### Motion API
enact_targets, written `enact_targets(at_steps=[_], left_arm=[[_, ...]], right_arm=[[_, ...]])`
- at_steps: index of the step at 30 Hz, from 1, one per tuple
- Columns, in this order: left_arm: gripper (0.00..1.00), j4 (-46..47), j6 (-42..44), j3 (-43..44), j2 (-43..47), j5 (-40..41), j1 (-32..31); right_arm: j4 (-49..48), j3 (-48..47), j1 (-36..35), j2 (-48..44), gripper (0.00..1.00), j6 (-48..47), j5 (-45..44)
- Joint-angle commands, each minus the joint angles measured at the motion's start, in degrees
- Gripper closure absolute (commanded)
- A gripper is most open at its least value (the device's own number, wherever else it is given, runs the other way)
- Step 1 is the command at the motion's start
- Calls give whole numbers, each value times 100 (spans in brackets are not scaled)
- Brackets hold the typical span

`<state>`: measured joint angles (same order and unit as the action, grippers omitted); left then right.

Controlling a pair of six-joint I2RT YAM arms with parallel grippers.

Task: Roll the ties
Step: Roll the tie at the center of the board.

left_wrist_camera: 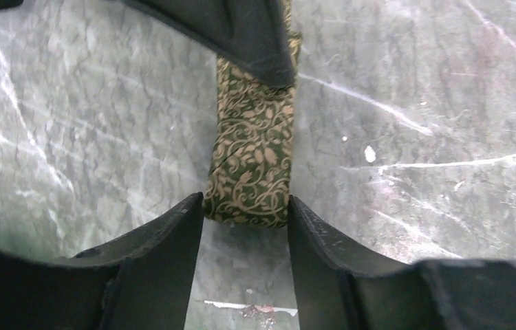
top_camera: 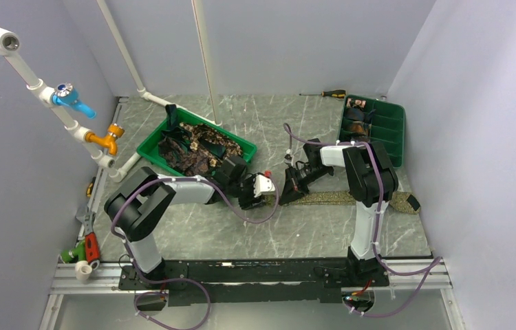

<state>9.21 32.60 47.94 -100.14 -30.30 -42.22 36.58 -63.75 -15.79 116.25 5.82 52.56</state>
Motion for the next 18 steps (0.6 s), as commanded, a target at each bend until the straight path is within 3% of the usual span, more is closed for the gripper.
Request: enact_targets(at_steps=[1,9,18], left_arm=[[50,150,246,276,38,-553,-155],[58,160,-80,707,-269,-665,-340],[57,-42,-499,1247,-1039,-259,-463]], right_arm=[[-215,-20,-25,286,96,-227,-1046],[-225,-85,-28,350,99,-205,-1023],[-294,-39,-22,292,100,-170,-948]])
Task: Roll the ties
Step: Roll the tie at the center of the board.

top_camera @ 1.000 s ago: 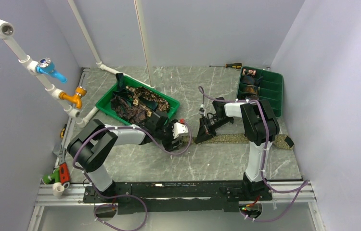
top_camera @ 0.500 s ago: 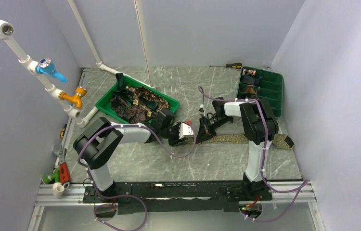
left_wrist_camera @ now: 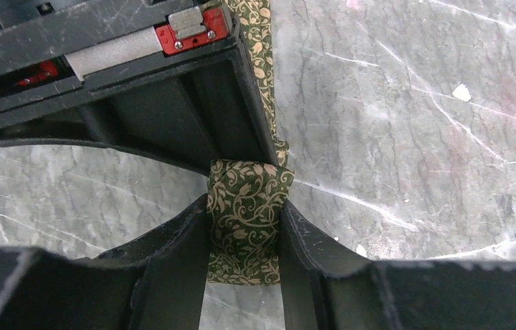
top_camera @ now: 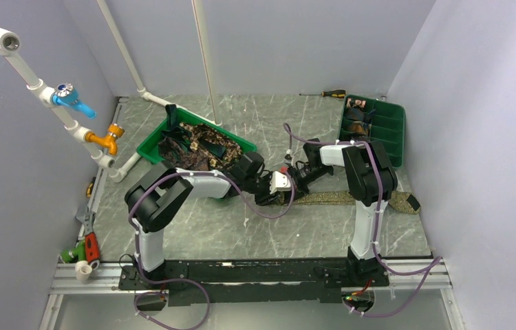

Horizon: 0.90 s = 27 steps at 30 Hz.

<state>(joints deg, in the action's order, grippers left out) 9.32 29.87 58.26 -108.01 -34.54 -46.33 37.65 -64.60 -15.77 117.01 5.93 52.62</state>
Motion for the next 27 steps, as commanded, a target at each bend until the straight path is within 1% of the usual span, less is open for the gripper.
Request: enact_targets(at_steps=[1,4,7,9,12,16,19,22,24,25,27], left_arm=[[57,-76,-197,205,-291,228,-48],[57,-357,-52,173,-382,395,-68],[61,-865,52,218,-468,679,-69],[65,-1095,189,112,-424,782,-48],[66,-1337,277,-8,-364,871,-49],[67,-1433,287,-110,-344,927,-43],[67,-1433,258,-124,-332,947,-43],[67,-1425,239,-113,-326,937,-43],[66,-1410,226,-92,-329,943,-40],[66,-1407,213,-85,-341,938,-35],[66,-1409,212,-62,-346,941,-29]], right_arm=[[-423,60,-28,186,100,-170,-926],[-476,84,-33,92,100,-151,-833],[-457,56,-29,-101,98,-139,-663],[-391,17,-23,-311,95,-165,-593],[-210,-84,29,-621,88,-211,-447],[197,-271,164,-911,81,-322,-307],[422,-299,279,-1055,77,-355,-516],[568,-230,343,-1013,73,-409,-859],[561,-157,350,-948,67,-380,-1001],[572,-143,348,-891,64,-367,-995],[581,-129,346,-773,62,-327,-908]])
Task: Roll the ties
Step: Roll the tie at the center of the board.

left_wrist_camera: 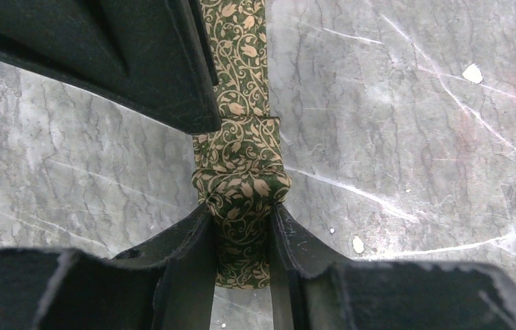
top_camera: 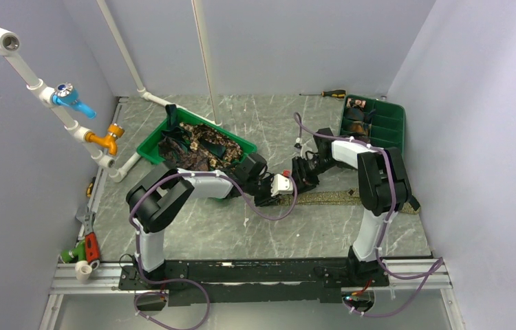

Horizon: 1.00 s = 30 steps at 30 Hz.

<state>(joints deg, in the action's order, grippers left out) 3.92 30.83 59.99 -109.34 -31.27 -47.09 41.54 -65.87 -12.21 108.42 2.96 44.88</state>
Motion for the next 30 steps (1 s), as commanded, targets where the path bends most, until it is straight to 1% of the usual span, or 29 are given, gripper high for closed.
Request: enact_targets(at_steps=[1,5,11,13,18,21,24,30], left_arm=[[66,-867,116,-234,-212,612,44],[66,-849,108,-229,-204,580,48],[64,-835,91,-226,-186,552,52],[63,-804,76,-248,-158,513,70],[58,-700,57,-326,-8,337,150],[55,-645,58,-338,73,170,239],[53,-602,57,-314,154,84,291],[52,-507,3,-230,352,-262,328]], right_arm=[[176,4,-26,130,62,-1,-88],[38,-7,-127,242,62,45,76],[-7,-133,-309,572,68,34,169],[11,-232,-306,641,74,39,183],[-106,-485,-339,460,100,235,200],[-113,-589,-433,399,100,297,265],[-149,-496,-509,460,100,277,229],[-362,-316,-526,732,100,290,162]])
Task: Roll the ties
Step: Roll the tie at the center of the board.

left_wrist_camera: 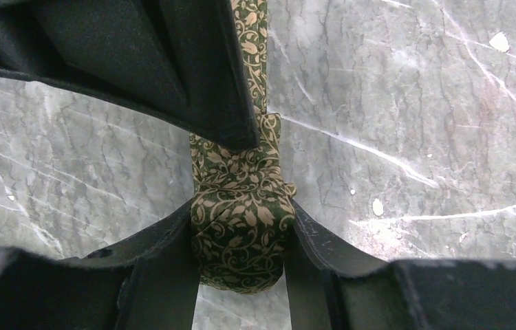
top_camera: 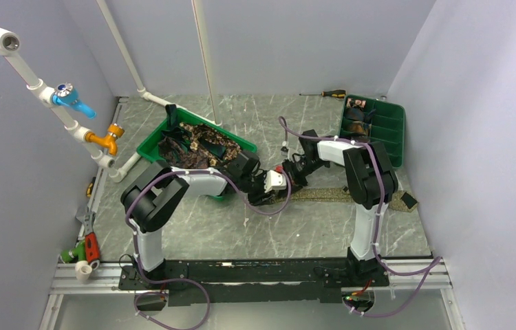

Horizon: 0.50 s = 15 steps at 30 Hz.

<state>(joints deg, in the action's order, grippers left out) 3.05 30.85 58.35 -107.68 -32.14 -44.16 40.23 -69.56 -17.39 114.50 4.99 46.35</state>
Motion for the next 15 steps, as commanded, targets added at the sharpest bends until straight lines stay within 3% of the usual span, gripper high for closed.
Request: enact_targets(at_steps=[1,9,15], left_arm=[[53,-406,-46,-27,206,-222,34],[51,-193,-246,311,156,-392,27],[52,-252,-254,381,133,-356,39]], right_arm=[[-295,34,-11,118,100,130,20],[-578,-41,9,225,100,332,13],[-438,-193,-11,-254,100,391,379]])
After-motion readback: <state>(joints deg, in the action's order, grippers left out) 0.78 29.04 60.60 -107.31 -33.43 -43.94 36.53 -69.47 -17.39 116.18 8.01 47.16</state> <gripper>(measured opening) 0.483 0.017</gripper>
